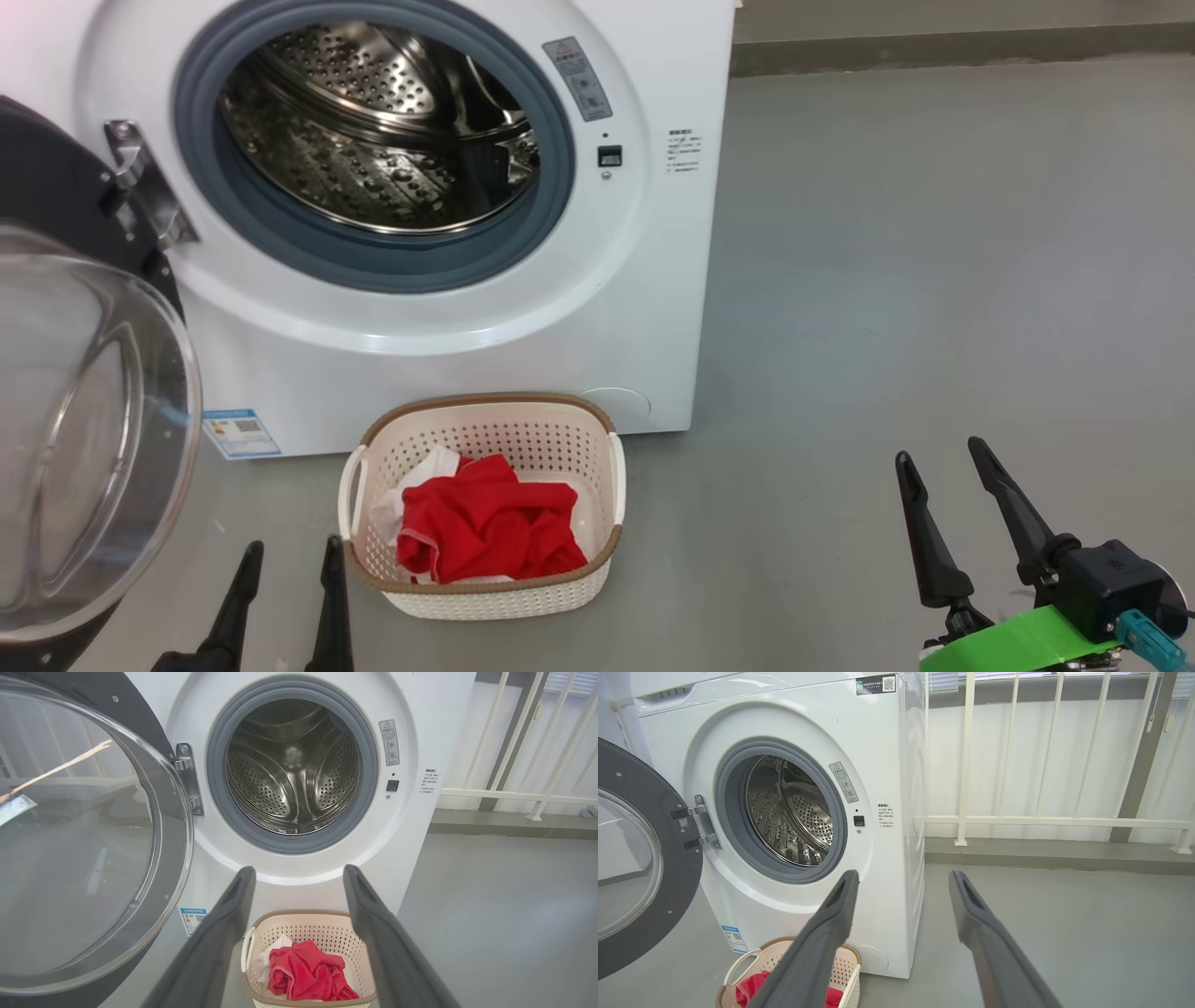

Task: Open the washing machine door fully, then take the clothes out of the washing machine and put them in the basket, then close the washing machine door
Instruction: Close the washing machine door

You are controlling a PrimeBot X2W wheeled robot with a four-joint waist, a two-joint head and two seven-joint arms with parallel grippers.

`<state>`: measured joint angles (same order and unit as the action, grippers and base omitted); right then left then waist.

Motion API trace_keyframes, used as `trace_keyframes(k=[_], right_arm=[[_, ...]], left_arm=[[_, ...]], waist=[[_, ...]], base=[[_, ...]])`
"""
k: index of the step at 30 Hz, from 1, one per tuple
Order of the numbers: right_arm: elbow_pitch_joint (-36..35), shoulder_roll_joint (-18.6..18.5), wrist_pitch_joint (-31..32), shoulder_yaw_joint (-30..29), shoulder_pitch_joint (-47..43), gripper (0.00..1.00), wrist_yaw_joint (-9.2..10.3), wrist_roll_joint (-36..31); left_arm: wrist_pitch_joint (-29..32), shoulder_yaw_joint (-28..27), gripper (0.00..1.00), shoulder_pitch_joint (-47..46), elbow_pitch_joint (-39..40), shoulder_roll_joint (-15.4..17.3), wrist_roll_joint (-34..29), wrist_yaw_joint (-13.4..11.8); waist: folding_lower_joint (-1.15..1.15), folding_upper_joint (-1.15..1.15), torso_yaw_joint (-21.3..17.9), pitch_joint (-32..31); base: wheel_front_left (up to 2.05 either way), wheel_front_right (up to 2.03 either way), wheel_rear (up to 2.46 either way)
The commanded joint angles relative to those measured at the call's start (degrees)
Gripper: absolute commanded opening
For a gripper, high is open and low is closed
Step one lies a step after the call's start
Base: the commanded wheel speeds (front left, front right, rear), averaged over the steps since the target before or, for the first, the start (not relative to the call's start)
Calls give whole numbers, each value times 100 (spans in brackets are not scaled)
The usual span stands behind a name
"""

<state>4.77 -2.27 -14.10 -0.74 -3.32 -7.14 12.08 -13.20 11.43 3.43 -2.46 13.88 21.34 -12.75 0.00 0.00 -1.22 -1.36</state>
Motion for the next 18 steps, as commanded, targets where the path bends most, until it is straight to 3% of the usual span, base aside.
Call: trace_keyframes(k=[1, 18], right_arm=[[-172, -61, -2, 171, 144, 100, -35, -74], [-228, -61, -27, 473, 351, 100, -35, 27]], left_arm=[[-39, -177, 100, -266, 185, 124, -79, -55], [238, -123, 100, -122, 826, 260, -271, -358]], waist=[[0, 0, 108, 8], [0, 0, 1434, 42]], base=[[0, 0, 0], [0, 0, 0]])
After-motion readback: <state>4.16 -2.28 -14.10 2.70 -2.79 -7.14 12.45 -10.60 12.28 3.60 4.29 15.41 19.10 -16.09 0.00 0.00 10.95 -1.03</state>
